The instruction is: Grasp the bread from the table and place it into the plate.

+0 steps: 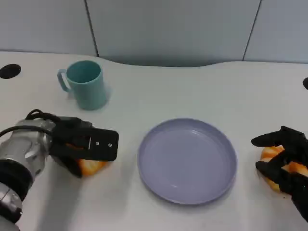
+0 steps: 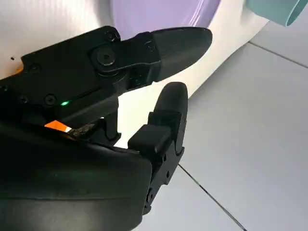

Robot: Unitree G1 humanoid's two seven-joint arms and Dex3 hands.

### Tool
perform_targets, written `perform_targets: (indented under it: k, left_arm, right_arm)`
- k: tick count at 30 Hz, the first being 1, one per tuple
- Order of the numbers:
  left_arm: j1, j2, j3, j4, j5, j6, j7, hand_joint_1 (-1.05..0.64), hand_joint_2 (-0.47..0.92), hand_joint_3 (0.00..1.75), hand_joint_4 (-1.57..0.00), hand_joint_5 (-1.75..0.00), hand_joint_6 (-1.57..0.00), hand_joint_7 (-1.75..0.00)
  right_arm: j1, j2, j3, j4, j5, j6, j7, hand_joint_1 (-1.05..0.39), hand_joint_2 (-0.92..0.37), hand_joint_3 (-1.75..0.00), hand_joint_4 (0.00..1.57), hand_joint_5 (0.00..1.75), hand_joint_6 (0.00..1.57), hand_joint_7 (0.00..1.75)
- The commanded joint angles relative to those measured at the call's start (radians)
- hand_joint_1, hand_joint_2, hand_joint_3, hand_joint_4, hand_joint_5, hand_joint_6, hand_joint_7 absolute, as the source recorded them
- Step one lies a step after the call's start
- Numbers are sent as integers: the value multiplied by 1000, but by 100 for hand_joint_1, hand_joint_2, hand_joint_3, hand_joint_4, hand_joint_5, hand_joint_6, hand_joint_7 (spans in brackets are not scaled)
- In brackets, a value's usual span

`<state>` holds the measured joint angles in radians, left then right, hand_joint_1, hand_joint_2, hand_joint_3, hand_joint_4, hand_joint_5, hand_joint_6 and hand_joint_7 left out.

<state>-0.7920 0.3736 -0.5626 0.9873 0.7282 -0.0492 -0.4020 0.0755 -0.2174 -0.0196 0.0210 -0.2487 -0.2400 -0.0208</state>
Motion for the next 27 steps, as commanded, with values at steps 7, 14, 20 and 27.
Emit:
perform_targets:
  k: [7, 14, 20, 27]
  left_arm:
    - [58, 0, 3, 68, -16, -62, 171, -51, 70, 1, -2, -1, -7, -1]
    - [62, -13, 11, 65, -22, -29, 239, -39, 68, 0, -16, -8, -18, -4]
    - [54, -29, 13, 88, -28, -17, 284, -22, 76, 1, -13, -55, -30, -20]
    - [35, -43, 45, 148, -70, -70, 279, -12, 83, 3, -3, -161, -4, -158]
  right_arm:
    - [7, -14, -11, -5, 3, -12, -3, -26, -92, -25, 69, 110, 63, 80]
    - [12, -13, -14, -12, 5, -8, -4, -27, -92, -25, 68, 110, 63, 79]
    - [17, -20, -17, -18, 6, -8, 2, -27, -92, -26, 69, 111, 63, 77]
    - [28, -15, -19, -29, 15, -4, 2, -27, -92, -25, 68, 112, 64, 76]
